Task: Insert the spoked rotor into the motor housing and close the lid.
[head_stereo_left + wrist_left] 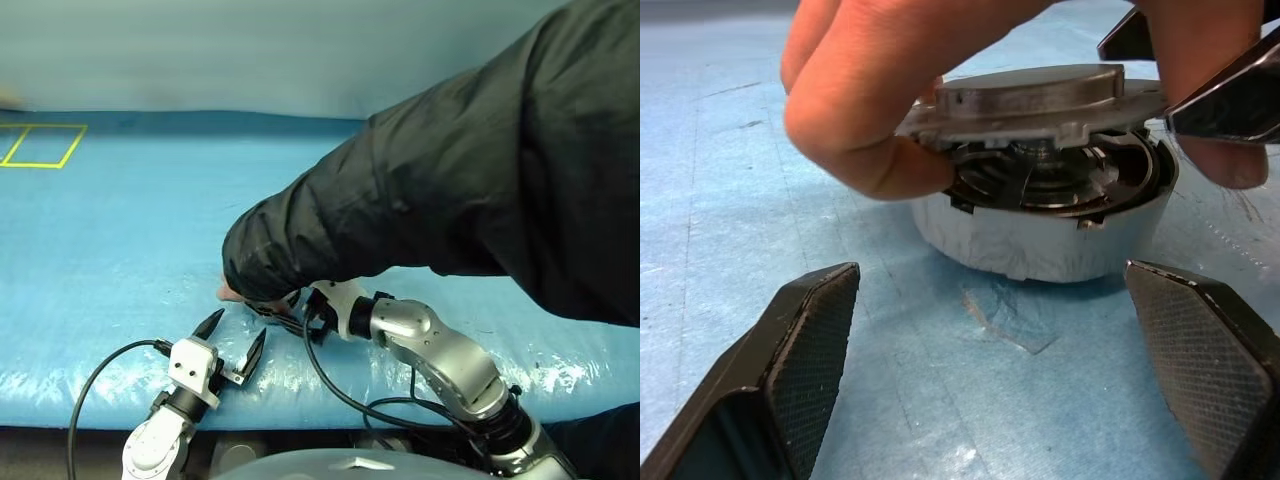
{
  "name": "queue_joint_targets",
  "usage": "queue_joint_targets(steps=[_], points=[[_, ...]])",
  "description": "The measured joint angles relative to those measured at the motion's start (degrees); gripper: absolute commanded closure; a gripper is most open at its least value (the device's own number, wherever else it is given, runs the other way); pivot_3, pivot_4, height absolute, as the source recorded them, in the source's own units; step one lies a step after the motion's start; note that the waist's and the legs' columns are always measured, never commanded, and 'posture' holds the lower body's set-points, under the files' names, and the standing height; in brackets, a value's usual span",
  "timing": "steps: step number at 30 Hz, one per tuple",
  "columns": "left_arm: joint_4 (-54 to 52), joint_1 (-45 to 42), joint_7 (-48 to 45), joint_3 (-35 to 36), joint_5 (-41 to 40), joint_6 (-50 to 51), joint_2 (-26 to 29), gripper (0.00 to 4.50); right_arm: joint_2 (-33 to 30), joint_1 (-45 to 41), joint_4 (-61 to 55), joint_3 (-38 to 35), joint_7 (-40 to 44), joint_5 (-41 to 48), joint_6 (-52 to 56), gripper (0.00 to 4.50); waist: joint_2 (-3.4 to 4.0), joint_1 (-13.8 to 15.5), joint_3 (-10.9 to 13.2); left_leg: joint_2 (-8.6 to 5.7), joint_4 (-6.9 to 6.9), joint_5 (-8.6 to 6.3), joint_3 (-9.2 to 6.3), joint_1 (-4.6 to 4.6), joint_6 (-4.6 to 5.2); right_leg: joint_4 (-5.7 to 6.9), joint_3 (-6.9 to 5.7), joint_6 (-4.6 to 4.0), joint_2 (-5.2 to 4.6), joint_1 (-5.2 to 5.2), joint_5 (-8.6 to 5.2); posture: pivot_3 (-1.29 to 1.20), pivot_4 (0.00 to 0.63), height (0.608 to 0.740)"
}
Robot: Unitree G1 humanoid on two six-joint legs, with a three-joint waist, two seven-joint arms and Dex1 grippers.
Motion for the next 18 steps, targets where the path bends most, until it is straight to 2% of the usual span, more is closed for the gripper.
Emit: queue_joint_targets(steps=[4, 18], points=[[0.00, 0.05, -0.09, 0.04, -0.01, 0.00, 0.00, 0.00, -0.37, 1.26, 0.00, -2.49, -0.19, -0.08, -0.70, 0.04, -0.01, -0.05, 0.00, 0.01, 0.01, 0.00, 0.00, 0.01, 0.00, 0.00, 0.00, 0.00, 0.01, 0.00, 0.00, 0.00, 0.150, 0.740], [0.00, -0.08, 0.08, -0.10, 0.00, 0.03, -0.13, 0.00, 0.99, 1.53, 0.00, -2.27, -0.89, -0.65, -0.95, 0.04, -0.01, -0.10, 0.00, 0.01, 0.01, 0.00, 0.00, 0.01, 0.00, 0.01, 0.00, 0.01, 0.01, 0.01, 0.01, 0.00, 0.150, 0.740]])
